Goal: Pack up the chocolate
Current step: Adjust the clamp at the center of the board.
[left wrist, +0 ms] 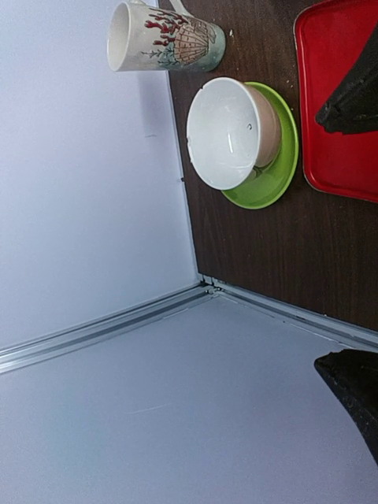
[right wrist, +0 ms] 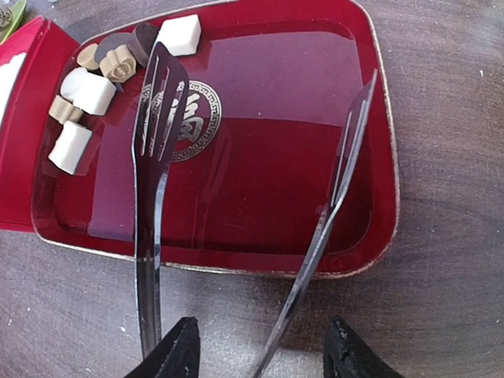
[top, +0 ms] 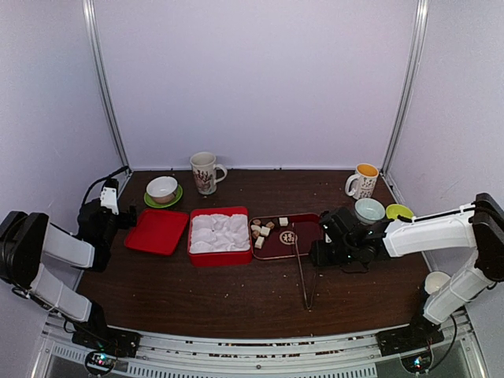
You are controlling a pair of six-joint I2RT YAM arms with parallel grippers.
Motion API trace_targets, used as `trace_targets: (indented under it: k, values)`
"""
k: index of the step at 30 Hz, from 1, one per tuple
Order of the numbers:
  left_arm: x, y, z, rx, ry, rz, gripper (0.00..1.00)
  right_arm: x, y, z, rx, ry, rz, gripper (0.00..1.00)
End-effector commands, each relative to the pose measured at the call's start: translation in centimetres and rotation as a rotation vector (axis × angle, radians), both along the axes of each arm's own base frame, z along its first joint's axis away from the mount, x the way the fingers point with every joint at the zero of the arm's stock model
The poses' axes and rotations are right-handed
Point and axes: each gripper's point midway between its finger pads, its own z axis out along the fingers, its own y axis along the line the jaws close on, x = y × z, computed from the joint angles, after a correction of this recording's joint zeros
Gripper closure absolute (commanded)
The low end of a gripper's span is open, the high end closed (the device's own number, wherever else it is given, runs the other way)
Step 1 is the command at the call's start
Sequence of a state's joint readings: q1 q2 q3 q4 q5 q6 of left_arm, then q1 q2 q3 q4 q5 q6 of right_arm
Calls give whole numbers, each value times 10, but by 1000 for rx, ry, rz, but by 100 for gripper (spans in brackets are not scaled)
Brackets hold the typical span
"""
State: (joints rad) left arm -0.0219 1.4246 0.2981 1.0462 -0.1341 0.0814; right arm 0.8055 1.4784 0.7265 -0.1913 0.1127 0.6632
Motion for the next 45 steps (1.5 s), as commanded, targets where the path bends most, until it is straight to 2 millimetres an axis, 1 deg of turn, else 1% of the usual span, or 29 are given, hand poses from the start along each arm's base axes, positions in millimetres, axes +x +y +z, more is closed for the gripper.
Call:
trace_targets:
  k: [1, 2, 6, 13, 20, 23, 25, 32, 37, 41, 43, 45]
  values:
    - [-1, 1, 10, 12, -45, -2, 2, 8, 1, -1, -17, 18, -45, 48]
    - [-1, 1, 10, 12, -44, -2, 2, 9, 3, -2, -20, 22, -44, 50]
    - [-1, 2, 10, 12, -45, -2, 2, 10, 0, -4, -35, 33, -63, 53]
    - [-1, 1, 10, 11, -45, -2, 2, 11, -2, -3, -33, 28, -76, 65]
    - [-1, 2, 10, 12, -44, -1, 2, 19, -8, 12, -31, -24, -96, 80]
    - [-1, 1, 10, 12, -44, -2, 2, 24, -11, 19, -39, -41, -103, 90]
    - [-1, 1, 10, 13, -44, -4, 2, 27, -14, 22, -48, -50, -108, 93]
    - [-1, 1, 10, 12, -45, -2, 2, 35, -21, 35, -59, -86, -96, 98]
    - [-1, 1, 10, 12, -43, -2, 2, 39, -19, 42, -57, -103, -72, 98]
    - [-1, 1, 10, 12, -44, -2, 2, 47, -17, 44, -53, -112, -73, 98]
    - [-1, 1, 10, 12, -44, -3, 2, 50, -16, 44, -58, -112, -69, 97]
    - [-1, 1, 10, 12, -44, -3, 2, 51, -17, 44, -68, -108, -62, 92]
